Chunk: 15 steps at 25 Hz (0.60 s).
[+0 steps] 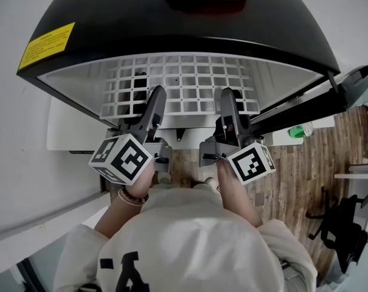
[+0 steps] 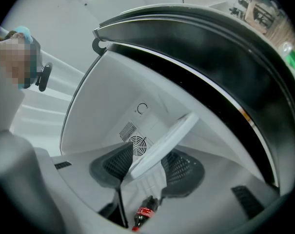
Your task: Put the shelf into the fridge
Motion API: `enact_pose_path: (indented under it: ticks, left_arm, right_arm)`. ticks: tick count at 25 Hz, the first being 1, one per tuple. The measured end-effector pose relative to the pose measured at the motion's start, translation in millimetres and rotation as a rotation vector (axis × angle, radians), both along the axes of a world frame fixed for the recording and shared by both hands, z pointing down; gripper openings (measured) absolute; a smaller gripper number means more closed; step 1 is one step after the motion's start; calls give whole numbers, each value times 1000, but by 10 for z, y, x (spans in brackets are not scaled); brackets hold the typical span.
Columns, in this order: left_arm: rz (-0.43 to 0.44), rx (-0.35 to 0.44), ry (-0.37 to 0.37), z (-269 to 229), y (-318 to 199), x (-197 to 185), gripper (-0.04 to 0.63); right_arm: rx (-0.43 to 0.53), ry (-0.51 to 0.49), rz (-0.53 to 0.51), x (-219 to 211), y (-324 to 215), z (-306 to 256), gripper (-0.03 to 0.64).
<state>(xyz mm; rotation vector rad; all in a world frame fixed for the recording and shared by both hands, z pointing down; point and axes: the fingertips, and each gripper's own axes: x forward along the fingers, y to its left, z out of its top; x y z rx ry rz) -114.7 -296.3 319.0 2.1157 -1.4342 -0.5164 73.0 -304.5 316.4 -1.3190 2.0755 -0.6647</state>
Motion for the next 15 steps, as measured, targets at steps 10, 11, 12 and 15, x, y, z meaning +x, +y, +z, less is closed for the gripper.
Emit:
enact_pose_path:
  ticks: [10,11,12,15]
  left_arm:
    - [0,1,-1,-1,-31,-7,184]
    - [0,1,-1,0,-32,-5,184]
    - [0,1,0,1,-32,-2,184]
    - [0,2,0,1,-38,-3,184]
  right_arm:
    - [2,0,-3,-9,-30,0,193]
    - [2,0,-2,-8,-31,1,193]
    - [7,-1,-5,-12,-32,-8,193]
    - [21,-2,-14,-26,-40,-31,192]
